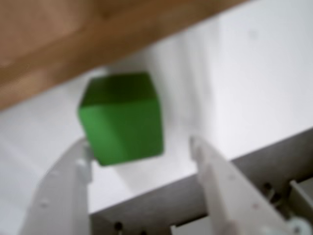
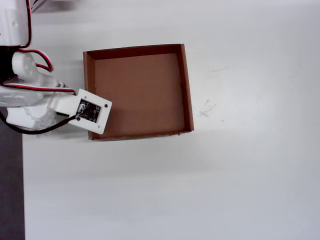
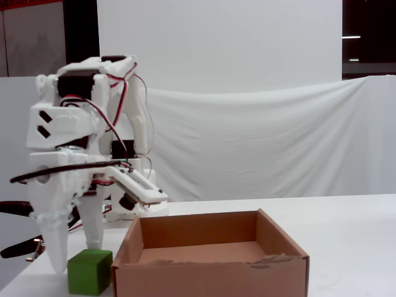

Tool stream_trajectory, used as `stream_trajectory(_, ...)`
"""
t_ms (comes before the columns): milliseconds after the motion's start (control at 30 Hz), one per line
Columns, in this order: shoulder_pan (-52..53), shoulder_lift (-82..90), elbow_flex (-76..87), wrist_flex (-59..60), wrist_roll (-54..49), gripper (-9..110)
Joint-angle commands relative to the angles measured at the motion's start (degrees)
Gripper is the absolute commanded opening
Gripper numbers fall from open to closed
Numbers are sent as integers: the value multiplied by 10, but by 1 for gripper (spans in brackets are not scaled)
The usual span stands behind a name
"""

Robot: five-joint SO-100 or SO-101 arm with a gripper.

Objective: Grasp a green cube and put it in a box.

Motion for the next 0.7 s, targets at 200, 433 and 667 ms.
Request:
stream_trajectory(200, -17, -4, -31, -10, -23, 28)
stream_trajectory(433, -30, -7, -18, -24, -24, 27)
stream_trajectory(667, -33, -2, 26, -72, -24, 27)
